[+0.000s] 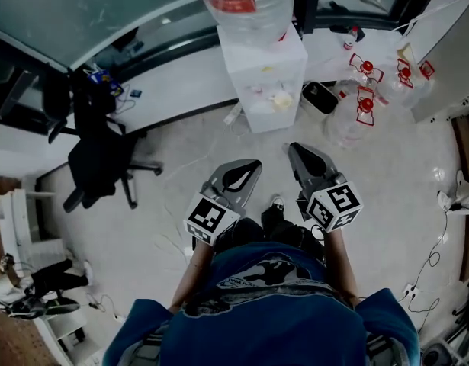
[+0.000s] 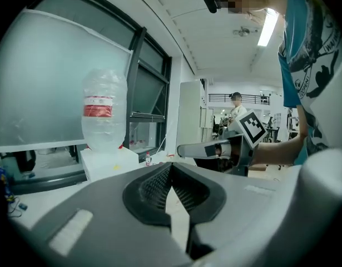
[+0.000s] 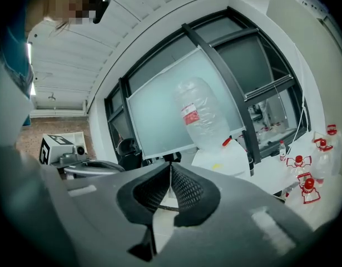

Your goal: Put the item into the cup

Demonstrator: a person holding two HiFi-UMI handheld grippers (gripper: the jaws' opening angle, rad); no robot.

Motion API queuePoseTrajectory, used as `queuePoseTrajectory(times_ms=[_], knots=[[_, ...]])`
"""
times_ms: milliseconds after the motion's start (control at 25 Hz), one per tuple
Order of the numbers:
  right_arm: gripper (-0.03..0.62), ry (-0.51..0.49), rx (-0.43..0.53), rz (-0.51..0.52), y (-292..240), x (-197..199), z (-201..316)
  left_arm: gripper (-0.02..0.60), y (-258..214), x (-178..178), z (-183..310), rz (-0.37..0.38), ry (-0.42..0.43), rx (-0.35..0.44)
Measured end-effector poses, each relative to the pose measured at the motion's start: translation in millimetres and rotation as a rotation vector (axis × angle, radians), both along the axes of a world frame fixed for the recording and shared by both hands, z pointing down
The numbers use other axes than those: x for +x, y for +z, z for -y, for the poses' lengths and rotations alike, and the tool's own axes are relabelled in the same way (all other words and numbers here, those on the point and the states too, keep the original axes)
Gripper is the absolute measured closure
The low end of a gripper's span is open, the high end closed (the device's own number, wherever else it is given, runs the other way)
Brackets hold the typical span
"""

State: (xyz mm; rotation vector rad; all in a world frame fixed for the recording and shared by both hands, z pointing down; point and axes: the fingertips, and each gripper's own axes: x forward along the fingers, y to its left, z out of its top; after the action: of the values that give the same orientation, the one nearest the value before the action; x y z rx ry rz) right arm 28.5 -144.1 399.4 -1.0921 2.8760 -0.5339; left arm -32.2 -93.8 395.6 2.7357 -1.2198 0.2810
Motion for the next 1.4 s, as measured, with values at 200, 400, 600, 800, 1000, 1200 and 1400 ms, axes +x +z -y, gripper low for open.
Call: queuePoseTrajectory(times_ms=[200,400,600,800,1000,1200,1400], knots=[[0.585,-0.006,-0.046,0.011,14.0,0.7,9.7,0.58,7.1,-0.8,8.9,-0.021,-0.01,-0.063],[0.585,0.02,-0.101,0.012,34.7,6.1,17.4,0.58,12.1,2.2,17.6,-0.001,0.012,-0.097],[0.585,0.082,-0.138,0.006,52.0,8.1,36.4,0.58,18.9,2.5,37.5,0.003,0.086,-0.118],[0.585,0.172,-0.191,-0.011,80.5,3.4,70.8,0.58,20.6,-3.3,73.7,0.022,0.193,-0.097],[0.585,0.273,-0.254,-0.05,128.3,0.3,127.9,0.58,22.1,-9.1,120.7,0.038,0.331,-0.064],[0.585,0.408,-0.393,0.001,194.5,-1.9,188.3,0.581,36.4,-17.7,165.3,0.061,0.453,-0.087],[0.585,0.585,-0.547,0.225,260.4,6.7,241.2,0.581,45.0,-9.3,197.9,0.099,0.564,-0.063]])
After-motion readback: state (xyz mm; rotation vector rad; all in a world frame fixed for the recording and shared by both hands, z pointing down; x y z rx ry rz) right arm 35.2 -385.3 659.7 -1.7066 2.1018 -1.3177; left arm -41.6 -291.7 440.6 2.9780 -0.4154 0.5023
